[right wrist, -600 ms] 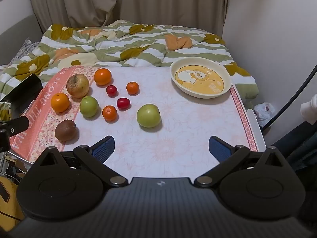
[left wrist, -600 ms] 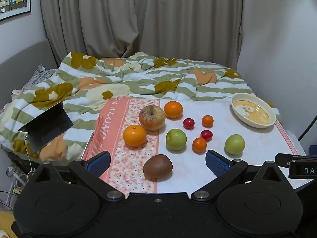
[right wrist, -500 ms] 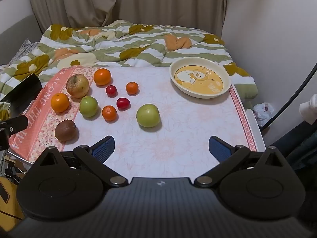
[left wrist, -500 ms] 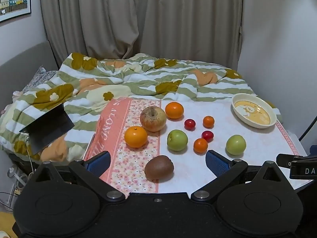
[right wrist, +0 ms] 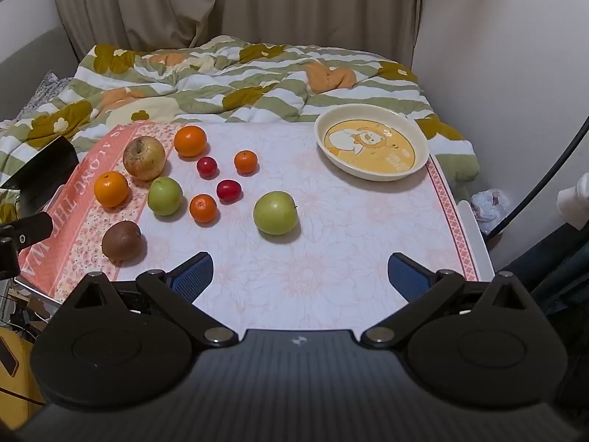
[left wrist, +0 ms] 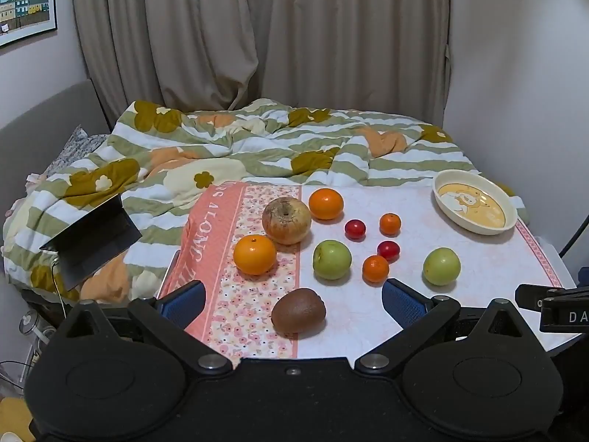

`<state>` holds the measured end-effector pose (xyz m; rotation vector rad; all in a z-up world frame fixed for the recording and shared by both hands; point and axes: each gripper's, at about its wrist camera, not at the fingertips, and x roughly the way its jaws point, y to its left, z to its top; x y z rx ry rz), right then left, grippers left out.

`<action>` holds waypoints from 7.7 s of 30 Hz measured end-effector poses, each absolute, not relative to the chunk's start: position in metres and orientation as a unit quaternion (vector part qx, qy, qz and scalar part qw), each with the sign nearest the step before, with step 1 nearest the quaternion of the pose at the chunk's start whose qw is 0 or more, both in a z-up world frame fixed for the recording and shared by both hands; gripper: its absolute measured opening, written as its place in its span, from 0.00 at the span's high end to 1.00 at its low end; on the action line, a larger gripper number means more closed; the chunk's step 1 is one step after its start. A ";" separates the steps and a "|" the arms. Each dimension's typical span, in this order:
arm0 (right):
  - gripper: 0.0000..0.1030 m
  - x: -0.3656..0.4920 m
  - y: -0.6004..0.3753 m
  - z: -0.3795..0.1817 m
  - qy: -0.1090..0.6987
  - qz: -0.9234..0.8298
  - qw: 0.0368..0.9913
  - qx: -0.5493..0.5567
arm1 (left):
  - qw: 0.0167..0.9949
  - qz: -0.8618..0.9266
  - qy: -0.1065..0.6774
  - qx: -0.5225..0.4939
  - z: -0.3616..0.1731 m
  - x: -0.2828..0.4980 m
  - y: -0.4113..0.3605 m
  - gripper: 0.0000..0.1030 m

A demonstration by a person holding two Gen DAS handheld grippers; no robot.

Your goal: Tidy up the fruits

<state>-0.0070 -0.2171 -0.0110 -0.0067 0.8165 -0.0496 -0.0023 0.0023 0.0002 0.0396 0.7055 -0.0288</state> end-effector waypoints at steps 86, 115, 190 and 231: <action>0.00 0.004 -0.218 -0.013 0.411 -0.018 0.911 0.012 | 0.928 -0.023 0.373 0.015 0.000 0.014 0.003 0.00; 0.00 0.101 -0.244 -0.117 0.413 0.119 0.899 -0.084 | 0.903 0.104 0.417 -0.024 -0.116 0.080 -0.017 0.08; 0.30 0.196 -0.449 -0.022 0.356 0.026 0.934 0.022 | 0.930 -0.130 0.340 0.051 -0.022 0.230 -0.250 0.33; 0.30 0.280 -0.482 -0.056 0.396 -0.017 0.917 0.051 | 0.881 -0.201 0.397 0.160 -0.092 0.316 -0.307 0.03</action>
